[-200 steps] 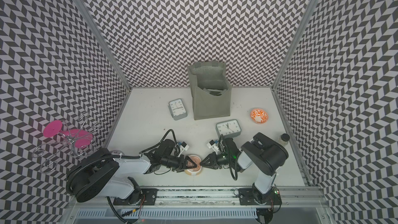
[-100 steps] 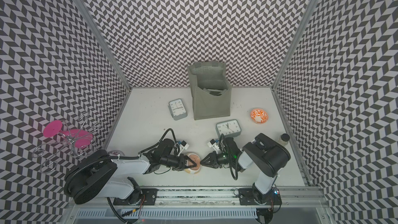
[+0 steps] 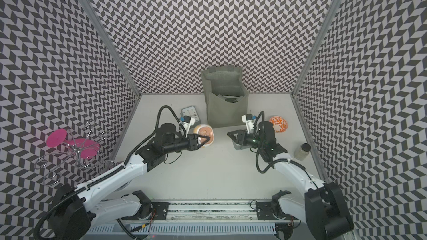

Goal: Put the alarm clock into the canvas bag
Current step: Pick up the alarm from the center of the board, then place the alarm at the canvas bag.

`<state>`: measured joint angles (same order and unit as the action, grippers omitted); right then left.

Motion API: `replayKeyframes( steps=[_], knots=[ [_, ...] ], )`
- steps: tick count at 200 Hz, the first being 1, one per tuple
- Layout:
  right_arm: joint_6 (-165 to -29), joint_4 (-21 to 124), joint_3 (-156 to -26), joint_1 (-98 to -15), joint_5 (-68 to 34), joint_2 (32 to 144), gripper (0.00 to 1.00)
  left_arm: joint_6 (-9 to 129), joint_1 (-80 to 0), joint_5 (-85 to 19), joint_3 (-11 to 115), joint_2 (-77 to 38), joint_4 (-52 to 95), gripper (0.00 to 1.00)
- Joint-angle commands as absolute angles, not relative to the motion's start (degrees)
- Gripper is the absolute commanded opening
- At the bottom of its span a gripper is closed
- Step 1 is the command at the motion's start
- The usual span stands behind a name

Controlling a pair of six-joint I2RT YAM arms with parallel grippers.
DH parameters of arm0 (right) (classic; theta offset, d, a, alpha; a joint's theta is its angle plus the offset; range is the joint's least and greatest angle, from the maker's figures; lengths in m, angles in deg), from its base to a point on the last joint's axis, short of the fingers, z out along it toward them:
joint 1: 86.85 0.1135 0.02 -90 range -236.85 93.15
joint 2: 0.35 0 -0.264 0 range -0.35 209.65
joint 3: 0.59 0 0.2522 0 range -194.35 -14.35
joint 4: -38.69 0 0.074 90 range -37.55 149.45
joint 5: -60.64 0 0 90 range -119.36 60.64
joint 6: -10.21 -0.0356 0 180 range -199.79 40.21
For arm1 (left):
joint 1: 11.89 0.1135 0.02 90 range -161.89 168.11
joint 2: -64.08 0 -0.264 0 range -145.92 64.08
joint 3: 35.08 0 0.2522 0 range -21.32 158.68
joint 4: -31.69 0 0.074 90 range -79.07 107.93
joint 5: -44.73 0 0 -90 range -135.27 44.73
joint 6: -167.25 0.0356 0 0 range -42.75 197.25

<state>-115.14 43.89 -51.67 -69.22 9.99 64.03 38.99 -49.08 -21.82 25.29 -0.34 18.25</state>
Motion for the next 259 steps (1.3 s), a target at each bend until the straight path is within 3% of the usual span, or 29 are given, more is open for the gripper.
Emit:
replayKeyframes(
  steps=[1, 46, 74, 134, 180, 217, 259],
  knots=[
    [-107.94, 51.85, -57.17, -70.09, -1.44, 58.92, 0.39, 44.68, -48.71, -30.63, 33.98, -0.96, 19.31, 0.37],
    [-96.47, 62.82, -76.43, -72.33, -12.67, 61.63, 0.63, 54.39, -48.32, -37.21, 58.66, -14.31, 14.73, 0.37],
    [-90.95, 66.43, -86.92, -73.09, -18.8, 69.19, 0.77, 62.87, -48.01, -40.04, 75.4, -25.18, 7.67, 0.37],
    [-86.35, 74.82, -109.99, -73.75, -21.26, 90.6, 0.8, 78.41, -47.01, -34.99, 103.16, -45.81, -4.44, 0.37],
    [-83.63, 82.36, -122.88, -73.93, -23.02, 102.87, 0.76, 86.81, -42.78, -26.6, 105.94, -51.64, -0.05, 0.37],
    [-81.71, 87.12, -128.14, -73.93, -21.83, 108.59, 0.65, 91.93, -40.31, -20.45, 111.18, -56.91, 0.26, 0.37],
    [-81.04, 90.41, -132.27, -73.93, -25.49, 110.32, 0.33, 93.87, -39.31, -15.78, 114.56, -61.05, 0.5, 0.36]
  ],
)
